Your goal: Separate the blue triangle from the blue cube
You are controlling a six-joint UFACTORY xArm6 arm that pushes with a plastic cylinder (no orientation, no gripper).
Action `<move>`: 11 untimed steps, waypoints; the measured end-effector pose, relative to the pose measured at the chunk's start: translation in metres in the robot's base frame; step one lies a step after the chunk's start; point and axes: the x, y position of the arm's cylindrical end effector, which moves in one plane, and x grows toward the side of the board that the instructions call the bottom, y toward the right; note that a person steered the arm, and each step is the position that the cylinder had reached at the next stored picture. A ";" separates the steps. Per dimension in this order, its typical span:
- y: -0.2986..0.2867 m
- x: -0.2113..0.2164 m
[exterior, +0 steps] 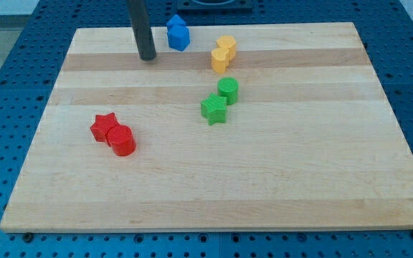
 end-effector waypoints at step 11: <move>0.036 -0.081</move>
